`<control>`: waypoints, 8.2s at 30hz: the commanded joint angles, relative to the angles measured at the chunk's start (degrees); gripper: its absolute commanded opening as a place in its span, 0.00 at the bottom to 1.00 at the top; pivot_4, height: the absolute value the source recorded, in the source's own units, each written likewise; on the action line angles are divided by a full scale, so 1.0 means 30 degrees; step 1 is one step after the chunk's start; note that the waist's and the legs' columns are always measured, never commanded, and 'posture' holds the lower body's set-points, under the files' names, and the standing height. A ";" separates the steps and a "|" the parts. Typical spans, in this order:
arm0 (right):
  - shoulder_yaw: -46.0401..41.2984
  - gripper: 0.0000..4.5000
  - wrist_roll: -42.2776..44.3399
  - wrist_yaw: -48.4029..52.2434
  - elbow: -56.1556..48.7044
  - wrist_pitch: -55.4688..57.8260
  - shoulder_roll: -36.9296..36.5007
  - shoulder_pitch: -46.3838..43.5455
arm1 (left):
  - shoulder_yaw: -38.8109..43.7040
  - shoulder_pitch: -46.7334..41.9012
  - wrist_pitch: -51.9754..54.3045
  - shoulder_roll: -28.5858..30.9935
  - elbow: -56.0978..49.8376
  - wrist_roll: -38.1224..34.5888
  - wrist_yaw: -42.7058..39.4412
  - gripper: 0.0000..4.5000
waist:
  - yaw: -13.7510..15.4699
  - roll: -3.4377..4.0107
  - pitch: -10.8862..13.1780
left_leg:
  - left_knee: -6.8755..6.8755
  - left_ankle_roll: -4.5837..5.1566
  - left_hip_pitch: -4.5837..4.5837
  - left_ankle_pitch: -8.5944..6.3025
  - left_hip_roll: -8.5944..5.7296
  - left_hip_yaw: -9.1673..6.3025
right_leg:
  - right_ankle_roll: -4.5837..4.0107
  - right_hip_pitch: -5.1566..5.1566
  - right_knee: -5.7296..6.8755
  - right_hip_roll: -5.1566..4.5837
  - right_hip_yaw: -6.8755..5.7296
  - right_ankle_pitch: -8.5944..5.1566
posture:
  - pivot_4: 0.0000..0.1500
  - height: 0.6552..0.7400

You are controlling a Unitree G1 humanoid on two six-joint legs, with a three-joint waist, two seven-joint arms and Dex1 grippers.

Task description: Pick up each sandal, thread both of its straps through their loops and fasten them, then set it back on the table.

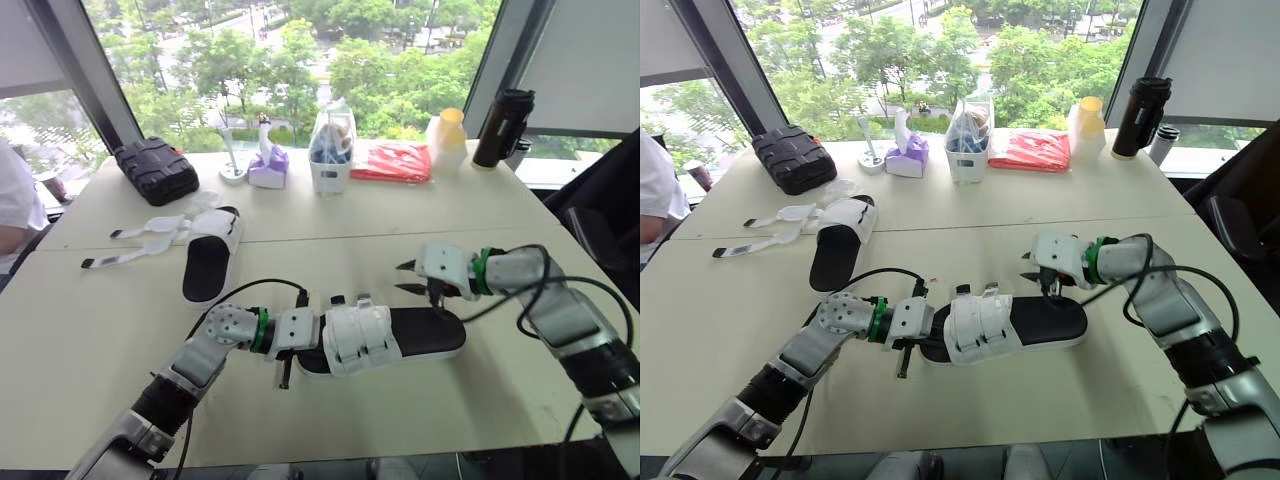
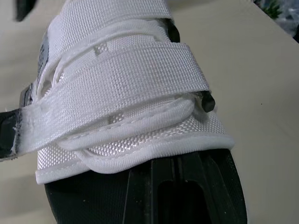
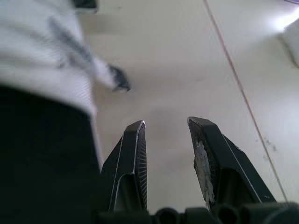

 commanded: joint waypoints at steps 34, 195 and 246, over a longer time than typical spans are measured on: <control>0.1922 0.95 -0.8784 -0.7082 0.6190 -2.2975 0.3680 -0.2007 | 0.6887 0.1754 0.7348 0.4294 -0.5378 -0.5849 0.0748 0.00 | -0.0275 -0.0054 0.0534 | -0.0004 -0.0156 -0.0186 0.0089 -0.0001 0.0181 | -0.0143 -0.0319 0.0099 0.0062 0.0193 0.0032 | 1.00 1.00; -0.1673 1.00 0.5388 -0.2912 -0.3365 1.2063 0.2613 -0.2066 | -0.3223 -1.2432 -3.0732 0.2903 1.9686 0.9999 1.1293 0.00 | -0.0244 -0.0217 0.0481 | 0.0358 -0.0142 -0.0481 0.0099 -0.0027 0.0450 | -0.0182 -0.0657 0.0414 0.0064 0.0340 0.0160 | 1.00 1.00; -0.0347 1.00 0.4941 -0.2303 -0.3840 1.1317 0.2784 -0.1518 | -0.3085 -0.4401 -1.4182 1.0373 0.8119 -0.9609 0.3074 0.98 | -0.0370 -0.0199 0.0469 | 0.0380 -0.0029 -0.0444 0.0039 0.0033 0.0388 | -0.0180 -0.0650 0.0482 0.0055 0.0386 0.0158 | 1.00 1.00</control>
